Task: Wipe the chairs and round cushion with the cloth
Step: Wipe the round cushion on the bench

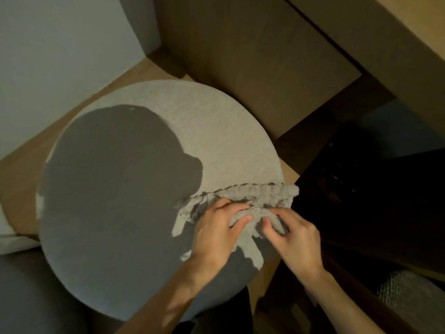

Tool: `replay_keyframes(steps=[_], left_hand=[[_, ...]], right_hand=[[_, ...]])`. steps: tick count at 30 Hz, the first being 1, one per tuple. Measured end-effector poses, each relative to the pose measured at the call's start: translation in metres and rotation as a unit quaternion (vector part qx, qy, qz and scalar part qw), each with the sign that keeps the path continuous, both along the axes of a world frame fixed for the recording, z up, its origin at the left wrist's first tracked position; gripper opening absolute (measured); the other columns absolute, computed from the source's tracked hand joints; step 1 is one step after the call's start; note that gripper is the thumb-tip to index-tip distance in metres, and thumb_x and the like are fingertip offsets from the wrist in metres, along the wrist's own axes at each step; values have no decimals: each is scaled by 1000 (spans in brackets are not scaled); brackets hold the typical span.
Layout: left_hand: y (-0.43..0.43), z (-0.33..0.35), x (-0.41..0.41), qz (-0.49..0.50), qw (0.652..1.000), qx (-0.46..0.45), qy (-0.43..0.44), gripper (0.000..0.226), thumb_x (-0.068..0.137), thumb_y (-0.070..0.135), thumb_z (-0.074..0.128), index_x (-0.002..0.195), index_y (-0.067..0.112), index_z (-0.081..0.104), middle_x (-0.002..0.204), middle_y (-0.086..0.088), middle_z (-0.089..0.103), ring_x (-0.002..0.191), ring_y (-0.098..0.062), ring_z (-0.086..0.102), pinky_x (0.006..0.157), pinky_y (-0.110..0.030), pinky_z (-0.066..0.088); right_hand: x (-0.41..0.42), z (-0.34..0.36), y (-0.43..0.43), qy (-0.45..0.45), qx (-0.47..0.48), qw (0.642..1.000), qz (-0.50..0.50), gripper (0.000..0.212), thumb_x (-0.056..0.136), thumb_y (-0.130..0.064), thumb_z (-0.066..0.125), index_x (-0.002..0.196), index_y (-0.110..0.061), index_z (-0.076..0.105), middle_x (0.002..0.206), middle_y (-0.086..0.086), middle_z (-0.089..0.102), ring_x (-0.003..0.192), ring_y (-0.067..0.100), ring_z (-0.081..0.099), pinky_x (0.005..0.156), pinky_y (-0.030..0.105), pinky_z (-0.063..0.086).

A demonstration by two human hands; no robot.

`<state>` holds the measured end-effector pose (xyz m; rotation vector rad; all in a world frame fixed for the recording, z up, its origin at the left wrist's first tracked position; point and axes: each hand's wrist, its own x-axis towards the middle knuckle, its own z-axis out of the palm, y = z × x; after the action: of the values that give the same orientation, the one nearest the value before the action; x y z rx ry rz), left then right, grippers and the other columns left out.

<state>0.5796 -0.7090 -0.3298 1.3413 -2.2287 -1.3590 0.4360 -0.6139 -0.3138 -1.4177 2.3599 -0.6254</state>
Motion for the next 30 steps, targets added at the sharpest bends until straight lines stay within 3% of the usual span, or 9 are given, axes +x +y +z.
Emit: replay_keyframes(steps=[5, 8, 10, 15, 17, 19, 22, 27, 30], left_hand=[[-13, 41, 5, 15, 996, 2, 89, 31, 84, 56, 57, 105, 36, 68, 96, 22, 62, 90, -2, 61, 81, -12, 46], [-45, 38, 5, 22, 993, -101, 65, 15, 85, 30, 71, 92, 17, 75, 80, 1, 64, 69, -17, 59, 65, -29, 49], [-69, 33, -1, 37, 993, -105, 40, 16, 87, 21, 69, 92, 6, 73, 87, -9, 64, 74, -24, 60, 70, -36, 50], [-95, 38, -8, 85, 980, -170, 66, 32, 89, 49, 55, 96, 23, 73, 97, 7, 61, 68, -2, 55, 64, -14, 45], [-88, 35, 2, 74, 988, -134, 9, 54, 90, 61, 38, 78, 21, 72, 88, 9, 64, 63, -2, 58, 64, -26, 52], [-75, 24, 16, 60, 984, -151, -73, 49, 92, 54, 44, 71, 21, 73, 97, 7, 67, 80, -12, 63, 84, -38, 49], [-57, 1, 34, 32, 965, -241, -101, 8, 79, 27, 73, 84, 21, 74, 123, -4, 60, 104, -28, 57, 97, -48, 35], [-50, -29, 26, 2, 977, -186, -108, 40, 82, 14, 71, 121, 22, 65, 138, -13, 47, 111, -39, 46, 86, -49, 48], [-57, -39, 14, 23, 984, -158, -82, 48, 83, 11, 71, 129, 22, 59, 141, -16, 41, 109, -39, 40, 87, -39, 43]], right_hand=[[-3, 37, -15, 101, -160, 981, -31, 29, 87, -39, 62, 79, -14, 74, 67, -7, 66, 62, 2, 52, 56, 24, 41], [-6, 37, -45, 95, -112, 989, 1, 33, 86, -50, 64, 97, -21, 73, 81, -9, 64, 79, 7, 42, 68, 30, 28], [-12, 34, -68, 85, -81, 993, 21, 37, 85, -53, 64, 108, -25, 69, 92, -9, 60, 88, 7, 34, 72, 29, 20], [-26, 34, -100, 113, -107, 987, 44, 34, 97, -54, 41, 111, -36, 65, 110, -14, 57, 99, 12, 37, 77, 32, 23], [-30, 28, -90, 66, -23, 994, 85, 39, 99, -52, 35, 108, -33, 67, 109, -11, 63, 99, 15, 50, 80, 32, 35], [-32, 17, -74, 35, 114, 988, 96, 36, 98, -49, 38, 113, -34, 67, 112, -10, 66, 99, 14, 58, 76, 28, 43], [-30, 4, -53, 52, 129, 988, 69, 32, 96, -45, 48, 127, -39, 58, 127, -10, 58, 113, 15, 50, 83, 30, 47], [6, -27, -73, 28, 205, 970, 126, 56, 90, -65, 41, 142, -56, 24, 157, -1, 11, 133, 35, 16, 107, 54, 26], [13, -47, -89, 64, 202, 974, 83, 51, 91, -57, 48, 138, -53, 30, 154, 3, 11, 129, 39, 15, 104, 54, 24]])
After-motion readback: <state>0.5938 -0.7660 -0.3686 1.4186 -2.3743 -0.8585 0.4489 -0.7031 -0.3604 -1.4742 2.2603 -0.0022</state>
